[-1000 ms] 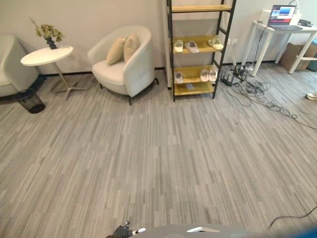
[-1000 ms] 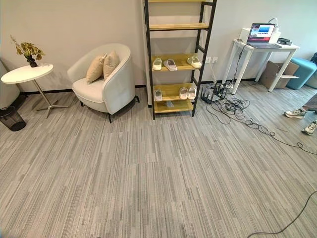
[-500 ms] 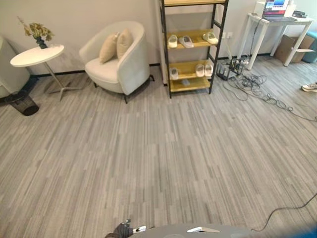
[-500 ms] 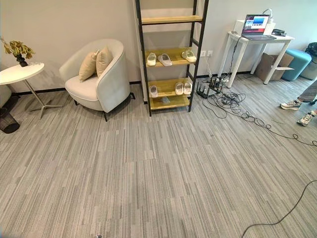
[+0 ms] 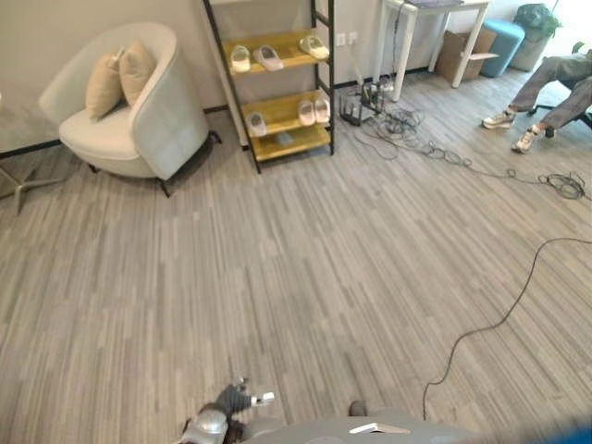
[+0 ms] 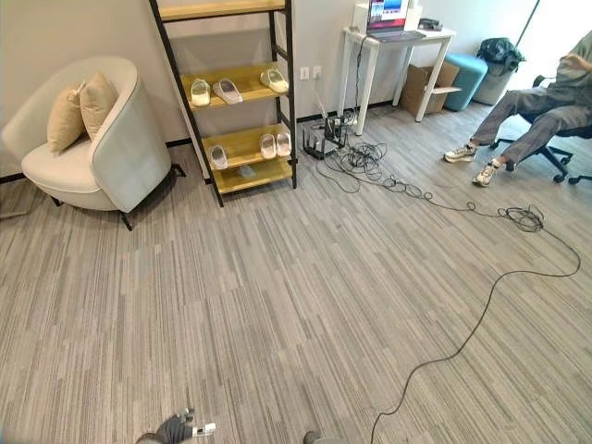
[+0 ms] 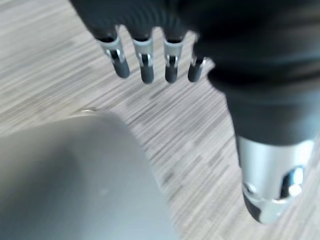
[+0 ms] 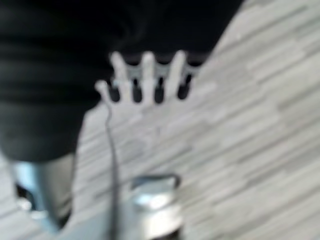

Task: Arrange the slippers neatly on the shoe rack.

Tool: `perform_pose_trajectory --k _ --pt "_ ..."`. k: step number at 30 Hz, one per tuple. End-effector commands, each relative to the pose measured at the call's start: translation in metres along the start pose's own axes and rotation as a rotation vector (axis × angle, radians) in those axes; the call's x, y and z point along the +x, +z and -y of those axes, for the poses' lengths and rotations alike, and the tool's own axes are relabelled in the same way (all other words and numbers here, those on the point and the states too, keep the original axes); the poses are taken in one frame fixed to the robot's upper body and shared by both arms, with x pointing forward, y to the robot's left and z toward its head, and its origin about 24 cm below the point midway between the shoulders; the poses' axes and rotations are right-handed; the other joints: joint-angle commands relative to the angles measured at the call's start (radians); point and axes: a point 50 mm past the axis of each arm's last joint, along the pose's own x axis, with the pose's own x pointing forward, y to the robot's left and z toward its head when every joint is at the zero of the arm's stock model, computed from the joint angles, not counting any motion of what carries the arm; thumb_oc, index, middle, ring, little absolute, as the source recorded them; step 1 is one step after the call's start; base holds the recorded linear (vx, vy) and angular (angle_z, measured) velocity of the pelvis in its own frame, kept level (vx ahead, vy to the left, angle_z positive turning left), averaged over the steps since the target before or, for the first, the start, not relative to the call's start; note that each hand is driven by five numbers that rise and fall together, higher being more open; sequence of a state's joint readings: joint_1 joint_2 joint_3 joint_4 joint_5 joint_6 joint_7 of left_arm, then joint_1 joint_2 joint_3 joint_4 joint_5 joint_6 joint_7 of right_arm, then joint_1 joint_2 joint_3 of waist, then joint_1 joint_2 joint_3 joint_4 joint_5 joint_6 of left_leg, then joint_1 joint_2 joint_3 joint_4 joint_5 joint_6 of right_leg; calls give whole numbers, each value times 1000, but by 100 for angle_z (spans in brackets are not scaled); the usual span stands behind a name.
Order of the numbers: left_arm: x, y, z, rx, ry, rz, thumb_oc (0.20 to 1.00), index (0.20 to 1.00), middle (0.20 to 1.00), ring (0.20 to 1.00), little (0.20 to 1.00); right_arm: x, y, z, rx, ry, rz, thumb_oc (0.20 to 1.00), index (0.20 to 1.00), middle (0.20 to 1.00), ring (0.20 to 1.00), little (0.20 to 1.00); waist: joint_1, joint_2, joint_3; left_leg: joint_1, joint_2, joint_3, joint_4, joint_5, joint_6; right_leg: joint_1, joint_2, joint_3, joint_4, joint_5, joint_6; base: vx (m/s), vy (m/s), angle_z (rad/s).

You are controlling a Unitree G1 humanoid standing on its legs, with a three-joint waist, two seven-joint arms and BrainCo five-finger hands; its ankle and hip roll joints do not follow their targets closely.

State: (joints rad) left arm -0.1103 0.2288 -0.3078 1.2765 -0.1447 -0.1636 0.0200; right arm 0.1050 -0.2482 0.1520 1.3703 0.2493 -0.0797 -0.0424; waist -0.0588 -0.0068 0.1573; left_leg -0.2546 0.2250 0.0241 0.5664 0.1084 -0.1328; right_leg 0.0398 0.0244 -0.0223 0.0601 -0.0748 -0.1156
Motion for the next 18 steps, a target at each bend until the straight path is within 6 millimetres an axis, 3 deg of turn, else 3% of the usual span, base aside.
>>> perform_pose_trajectory --k 1,2,3,5,6,7,9,10,12,13,14,15,16,18 --pt "1 11 29 -7 -56 53 1000 1000 1000 1000 1000 2 20 10 -46 -25 51 1000 1000 1000 1000 1000 13 13 36 -43 -92 38 -118 -13 69 131 -63 41 -92 -33 133 271 82 -4" --pt "1 9 31 -10 -60 44 1000 1000 1000 1000 1000 2 23 10 -50 -26 56 1000 1000 1000 1000 1000 23 17 28 -52 -101 41 -186 -19 69 136 -62 48 -93 -42 139 311 104 -23" --pt "0 6 32 -12 -64 31 1000 1000 1000 1000 1000 2 24 10 -59 -27 60 1000 1000 1000 1000 1000 34 20 24 -53 -101 51 -277 -3 67 152 -66 51 -97 -56 147 357 104 -43" --pt "-3 -9 34 -10 -77 -19 1000 1000 1000 1000 1000 3 48 7 -77 -11 135 1000 1000 1000 1000 1000 77 37 15 -92 -90 77 -448 57 52 205 -54 50 -112 -89 151 352 70 -52" --pt "-3 -9 34 -10 -77 -19 1000 1000 1000 1000 1000 3 48 7 -78 -10 135 1000 1000 1000 1000 1000 76 31 16 -84 -96 81 -455 59 53 209 -61 50 -113 -92 152 398 70 -23" --pt "-5 -21 34 -28 -80 -72 1000 1000 1000 1000 1000 3 52 0 -91 13 146 1000 1000 1000 1000 1000 93 32 6 -101 -93 115 -564 77 51 242 -57 69 -116 -111 157 403 88 -3" --pt "-7 -27 34 -45 -78 -98 1000 1000 1000 1000 1000 3 53 -2 -94 14 146 1000 1000 1000 1000 1000 100 25 1 -97 -95 140 -598 92 52 262 -65 76 -116 -124 161 417 124 1" --pt "-12 -43 32 -91 -68 -158 1000 1000 1000 1000 1000 3 54 -7 -118 34 148 1000 1000 1000 1000 1000 114 27 -25 -84 -91 167 -619 107 64 288 -70 98 -106 -138 174 465 191 -38" --pt "-16 -57 26 -125 -39 -204 1000 1000 1000 1000 1000 3 53 -14 -143 55 146 1000 1000 1000 1000 1000 135 13 -51 -73 -107 140 -618 150 76 292 -88 107 -72 -135 188 559 221 -75" --pt "-16 -58 22 -128 -30 -208 1000 1000 1000 1000 1000 3 53 -17 -155 61 146 1000 1000 1000 1000 1000 144 -3 -61 -65 -120 135 -611 145 85 282 -100 107 -44 -124 202 465 164 -60" --pt "-17 -60 19 -136 -15 -215 1000 1000 1000 1000 1000 3 51 -20 -161 71 142 1000 1000 1000 1000 1000 153 -26 -68 -51 -144 124 -601 128 98 271 -122 110 -1 -85 224 284 93 -36" --pt "-17 -60 19 -136 -15 -215 1000 1000 1000 1000 1000 3 52 -19 -161 70 142 1000 1000 1000 1000 1000 156 -23 -71 -54 -138 125 -599 127 98 267 -118 114 -1 -82 224 395 151 -35" --pt "-17 -59 12 -128 2 -207 1000 1000 1000 1000 1000 3 52 -20 -148 74 145 1000 1000 1000 1000 1000 161 -60 -71 -30 -180 126 -566 78 128 214 -152 111 130 89 289 345 169 -20" --pt "-15 -53 8 -126 13 -187 1000 1000 1000 1000 1000 3 55 -21 -147 80 153 1000 1000 1000 1000 1000 162 -64 -71 0 -201 126 -541 24 158 151 -172 101 291 259 341 365 206 -2"
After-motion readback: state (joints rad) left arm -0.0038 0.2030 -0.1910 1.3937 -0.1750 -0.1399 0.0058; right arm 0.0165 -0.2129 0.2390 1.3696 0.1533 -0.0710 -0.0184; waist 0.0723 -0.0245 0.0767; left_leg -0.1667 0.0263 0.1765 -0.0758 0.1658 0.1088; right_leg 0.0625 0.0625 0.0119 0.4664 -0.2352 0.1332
